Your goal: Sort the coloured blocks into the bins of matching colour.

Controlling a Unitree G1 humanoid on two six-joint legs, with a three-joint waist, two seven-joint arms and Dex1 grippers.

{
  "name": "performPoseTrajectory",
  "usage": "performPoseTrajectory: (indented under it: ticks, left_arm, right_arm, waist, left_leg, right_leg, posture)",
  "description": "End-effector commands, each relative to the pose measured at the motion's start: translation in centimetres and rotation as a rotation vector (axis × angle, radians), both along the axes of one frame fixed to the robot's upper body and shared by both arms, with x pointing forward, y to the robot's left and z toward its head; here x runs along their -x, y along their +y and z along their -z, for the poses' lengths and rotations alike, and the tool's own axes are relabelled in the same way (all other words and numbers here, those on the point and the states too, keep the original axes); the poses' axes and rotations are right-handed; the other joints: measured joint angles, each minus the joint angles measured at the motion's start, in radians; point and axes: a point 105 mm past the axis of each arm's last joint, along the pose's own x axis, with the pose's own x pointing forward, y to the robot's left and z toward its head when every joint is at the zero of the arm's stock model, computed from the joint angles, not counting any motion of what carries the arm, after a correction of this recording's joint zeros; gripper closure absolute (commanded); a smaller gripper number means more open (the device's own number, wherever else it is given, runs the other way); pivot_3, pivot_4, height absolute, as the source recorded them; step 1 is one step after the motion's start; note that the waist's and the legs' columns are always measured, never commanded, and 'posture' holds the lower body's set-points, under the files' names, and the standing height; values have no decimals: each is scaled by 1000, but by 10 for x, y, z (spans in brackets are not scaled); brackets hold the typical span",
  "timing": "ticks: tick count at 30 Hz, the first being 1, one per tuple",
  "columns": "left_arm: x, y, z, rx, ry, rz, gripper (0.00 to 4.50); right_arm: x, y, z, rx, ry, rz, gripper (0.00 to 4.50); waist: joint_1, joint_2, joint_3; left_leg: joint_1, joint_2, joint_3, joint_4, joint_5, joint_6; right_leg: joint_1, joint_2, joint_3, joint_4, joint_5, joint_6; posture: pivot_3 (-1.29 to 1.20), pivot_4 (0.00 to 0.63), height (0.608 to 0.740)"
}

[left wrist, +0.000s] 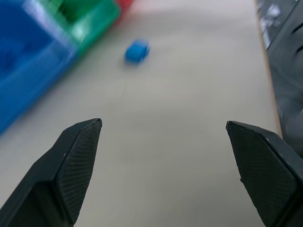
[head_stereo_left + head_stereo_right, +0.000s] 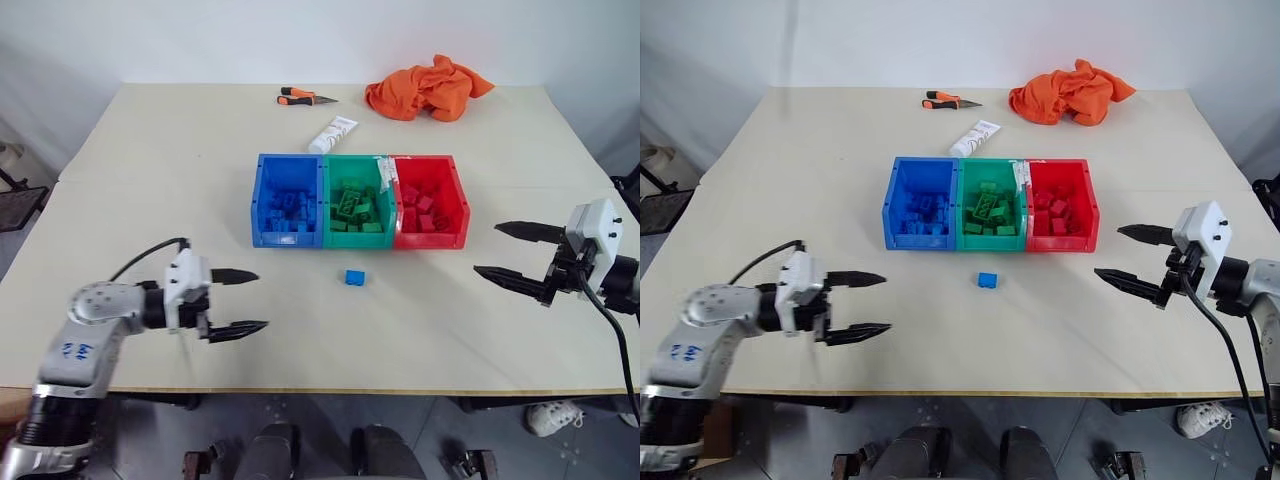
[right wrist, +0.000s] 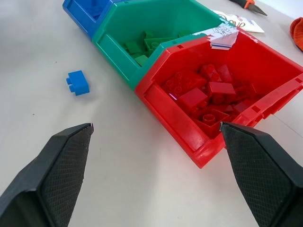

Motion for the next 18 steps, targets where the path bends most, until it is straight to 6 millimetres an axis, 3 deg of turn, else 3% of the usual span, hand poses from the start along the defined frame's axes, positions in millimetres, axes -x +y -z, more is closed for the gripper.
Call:
performPoseTrajectory:
  ticks: [1,6,14,18]
  left_arm:
    - [-11,-33,-8,42,-67,-2,36]
    - [-28,-73,1,87,-59,-16,36]
    - [-57,-106,28,-22,-130,-55,36]
    - [-76,-117,25,-5,-167,-92,36]
  right_arm:
    - [5,2,-9,2,-48,0,0]
    - [13,-1,-8,-1,-56,30,0]
    - [32,-3,-5,-28,-63,70,0]
    - [40,-1,-5,-37,-67,81,0]
  waist:
    - [0,0,0]
    - [3,0,0]
    - [19,0,0]
    - [23,-1,0]
  left_leg:
    - [0,0,0,0,0,0]
    - [0,0,1,1,0,0]
    - [0,0,2,2,0,0]
    - [0,-1,2,2,0,0]
  right_leg:
    - [0,0,0,0,0,0]
    - [0,1,0,3,0,0]
    - [0,1,0,2,0,0]
    - [0,1,0,1,0,1]
  posture:
    - [0,150,740]
    - [0,150,740]
    - [0,150,740]
    - [0,150,740]
